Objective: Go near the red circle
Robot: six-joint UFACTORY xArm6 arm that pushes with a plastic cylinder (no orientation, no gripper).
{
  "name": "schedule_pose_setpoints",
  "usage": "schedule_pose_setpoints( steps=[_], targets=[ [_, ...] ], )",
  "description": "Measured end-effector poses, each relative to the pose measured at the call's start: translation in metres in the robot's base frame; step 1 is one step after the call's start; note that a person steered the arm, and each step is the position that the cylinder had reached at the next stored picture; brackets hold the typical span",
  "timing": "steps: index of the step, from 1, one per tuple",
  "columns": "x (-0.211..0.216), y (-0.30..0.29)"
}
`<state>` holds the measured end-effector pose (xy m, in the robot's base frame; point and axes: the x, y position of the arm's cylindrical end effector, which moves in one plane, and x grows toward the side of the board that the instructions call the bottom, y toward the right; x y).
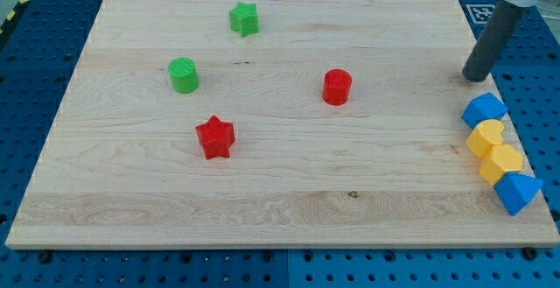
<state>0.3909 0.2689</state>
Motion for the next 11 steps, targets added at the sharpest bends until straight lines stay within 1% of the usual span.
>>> schedule_pose_setpoints(
  steps=[1, 3, 4, 5, 7, 8, 10, 11],
  targets=[
    [-0.006, -0.011],
    [-0.013, -0.065],
    [-0.006, -0.093],
    [0.014, -0.103],
    [0.067, -0.111],
    [0.083, -0.138],
    [0.077, -0.224],
    [0.077, -0.224]
  ],
)
